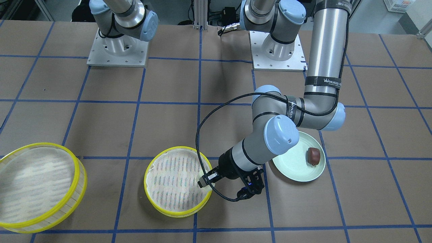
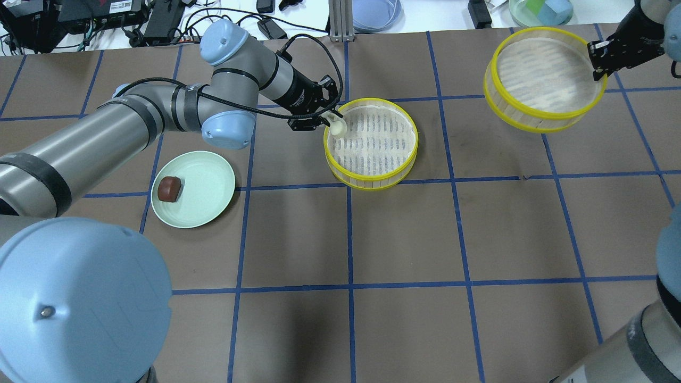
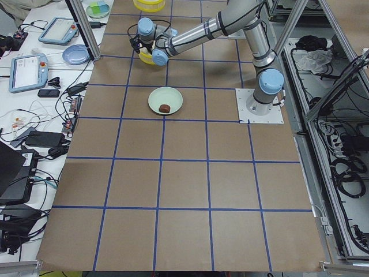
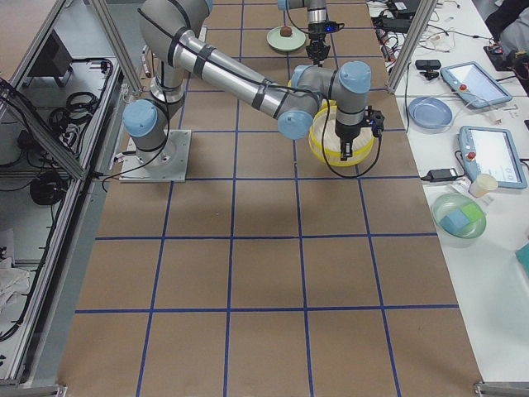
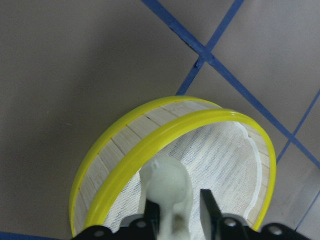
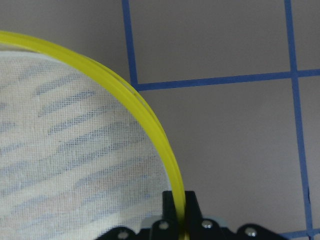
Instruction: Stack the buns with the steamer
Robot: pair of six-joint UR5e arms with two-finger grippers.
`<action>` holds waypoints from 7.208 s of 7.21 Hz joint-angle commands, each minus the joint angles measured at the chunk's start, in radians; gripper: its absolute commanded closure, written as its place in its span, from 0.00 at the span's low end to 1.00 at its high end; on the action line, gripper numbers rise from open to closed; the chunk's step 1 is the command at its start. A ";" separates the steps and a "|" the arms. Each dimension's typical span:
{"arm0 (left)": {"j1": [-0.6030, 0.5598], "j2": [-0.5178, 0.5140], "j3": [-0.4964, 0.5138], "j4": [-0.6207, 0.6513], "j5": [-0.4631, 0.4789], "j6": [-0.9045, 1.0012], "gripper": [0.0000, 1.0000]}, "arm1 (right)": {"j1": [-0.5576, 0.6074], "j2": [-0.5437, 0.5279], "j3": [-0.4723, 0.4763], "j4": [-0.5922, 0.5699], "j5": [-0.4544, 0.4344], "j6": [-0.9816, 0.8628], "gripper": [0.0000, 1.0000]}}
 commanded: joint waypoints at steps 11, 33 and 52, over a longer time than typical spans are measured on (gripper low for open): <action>0.176 0.156 0.001 -0.187 0.168 0.386 0.01 | 0.283 -0.113 0.064 0.040 -0.019 0.398 1.00; 0.374 0.162 -0.080 -0.437 0.556 1.102 1.00 | 0.534 0.020 0.131 0.012 -0.040 0.799 0.80; 0.000 0.146 -0.012 -0.082 -0.003 -0.031 0.00 | 0.408 -0.438 0.100 0.388 -0.022 0.244 0.00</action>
